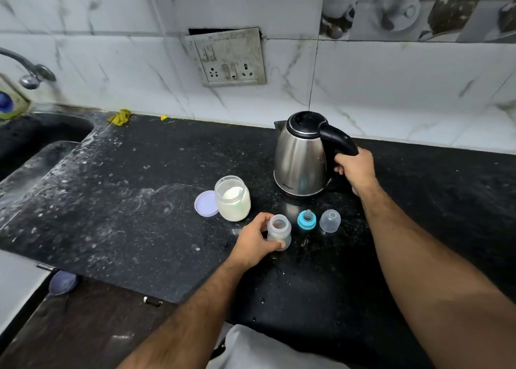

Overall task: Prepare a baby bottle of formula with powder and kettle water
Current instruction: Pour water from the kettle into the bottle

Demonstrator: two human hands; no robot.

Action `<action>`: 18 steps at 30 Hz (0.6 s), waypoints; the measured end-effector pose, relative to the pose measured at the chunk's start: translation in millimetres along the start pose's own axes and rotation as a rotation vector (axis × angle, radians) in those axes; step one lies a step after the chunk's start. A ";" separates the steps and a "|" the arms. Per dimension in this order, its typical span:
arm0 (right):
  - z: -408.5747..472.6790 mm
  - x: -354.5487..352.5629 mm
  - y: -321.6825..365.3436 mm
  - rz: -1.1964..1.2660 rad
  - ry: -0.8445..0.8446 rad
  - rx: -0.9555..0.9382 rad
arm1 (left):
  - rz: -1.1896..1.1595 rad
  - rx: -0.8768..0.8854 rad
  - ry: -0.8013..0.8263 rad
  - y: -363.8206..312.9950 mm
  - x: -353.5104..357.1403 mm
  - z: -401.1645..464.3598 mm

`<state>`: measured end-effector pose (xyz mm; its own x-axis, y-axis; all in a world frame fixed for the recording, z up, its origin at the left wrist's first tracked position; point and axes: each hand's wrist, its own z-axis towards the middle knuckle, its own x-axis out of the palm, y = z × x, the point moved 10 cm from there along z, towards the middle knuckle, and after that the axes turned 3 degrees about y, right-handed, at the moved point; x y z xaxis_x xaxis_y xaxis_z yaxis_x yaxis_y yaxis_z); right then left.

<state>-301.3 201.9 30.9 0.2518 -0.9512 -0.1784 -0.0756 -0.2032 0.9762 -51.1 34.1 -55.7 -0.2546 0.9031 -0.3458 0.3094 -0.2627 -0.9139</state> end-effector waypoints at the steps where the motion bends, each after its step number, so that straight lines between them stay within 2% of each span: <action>1: -1.4 0.2 1.4 0.001 -0.012 -0.001 | 0.008 0.004 -0.007 -0.6 -0.3 -0.1; 11: -31.1 1.3 35.0 -0.014 -0.141 -0.060 | 0.029 0.035 0.019 -5.1 0.8 -2.1; 18: -68.9 -32.7 65.4 0.078 -0.209 -0.122 | 0.059 0.061 0.023 -10.0 0.0 -2.9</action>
<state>-248.1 235.7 109.0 0.0435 -0.9929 -0.1108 0.0334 -0.1094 0.9934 -51.5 37.8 -46.0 -0.2162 0.8928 -0.3951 0.2667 -0.3352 -0.9036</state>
